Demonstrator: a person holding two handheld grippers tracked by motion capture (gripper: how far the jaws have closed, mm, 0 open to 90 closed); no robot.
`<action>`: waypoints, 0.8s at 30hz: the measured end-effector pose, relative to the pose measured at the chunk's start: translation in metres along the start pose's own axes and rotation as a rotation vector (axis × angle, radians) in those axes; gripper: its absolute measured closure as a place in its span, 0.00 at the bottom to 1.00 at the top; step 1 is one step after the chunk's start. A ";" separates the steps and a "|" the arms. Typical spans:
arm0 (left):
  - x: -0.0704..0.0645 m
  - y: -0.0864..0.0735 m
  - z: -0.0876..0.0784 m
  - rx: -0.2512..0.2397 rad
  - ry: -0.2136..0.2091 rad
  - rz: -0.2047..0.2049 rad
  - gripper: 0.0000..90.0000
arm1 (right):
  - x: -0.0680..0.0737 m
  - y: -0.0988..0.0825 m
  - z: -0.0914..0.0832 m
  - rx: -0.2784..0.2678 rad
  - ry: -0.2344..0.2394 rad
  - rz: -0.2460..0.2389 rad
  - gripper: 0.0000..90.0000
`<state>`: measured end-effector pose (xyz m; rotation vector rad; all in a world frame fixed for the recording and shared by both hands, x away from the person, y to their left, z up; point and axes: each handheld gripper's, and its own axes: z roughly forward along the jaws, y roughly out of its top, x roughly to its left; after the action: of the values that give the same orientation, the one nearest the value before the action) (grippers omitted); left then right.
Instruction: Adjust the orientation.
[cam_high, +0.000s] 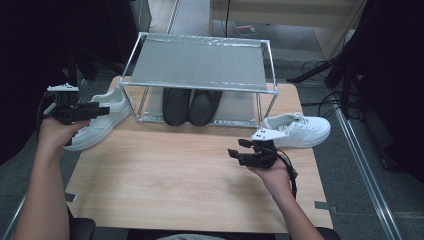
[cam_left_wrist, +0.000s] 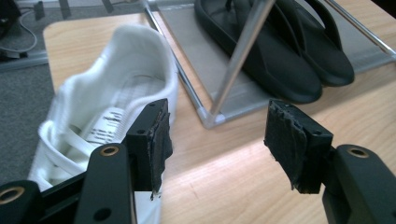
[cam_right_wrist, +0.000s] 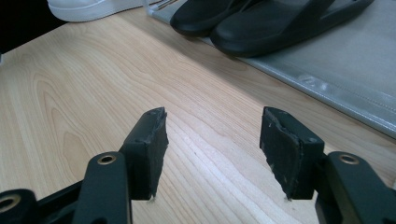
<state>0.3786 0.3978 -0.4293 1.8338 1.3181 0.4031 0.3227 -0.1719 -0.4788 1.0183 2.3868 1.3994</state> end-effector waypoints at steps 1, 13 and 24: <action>0.002 0.001 0.001 -0.001 0.017 0.003 0.46 | 0.000 -0.001 -0.001 0.000 -0.002 0.004 0.48; 0.025 0.005 0.028 0.045 0.076 0.006 0.50 | -0.002 -0.015 -0.018 0.003 -0.059 0.040 0.48; 0.034 -0.007 0.060 0.161 0.095 0.003 0.56 | -0.003 -0.021 -0.027 -0.001 -0.085 0.055 0.49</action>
<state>0.4281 0.4035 -0.4780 1.9705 1.4488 0.3991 0.3021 -0.1999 -0.4824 1.1276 2.3143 1.3460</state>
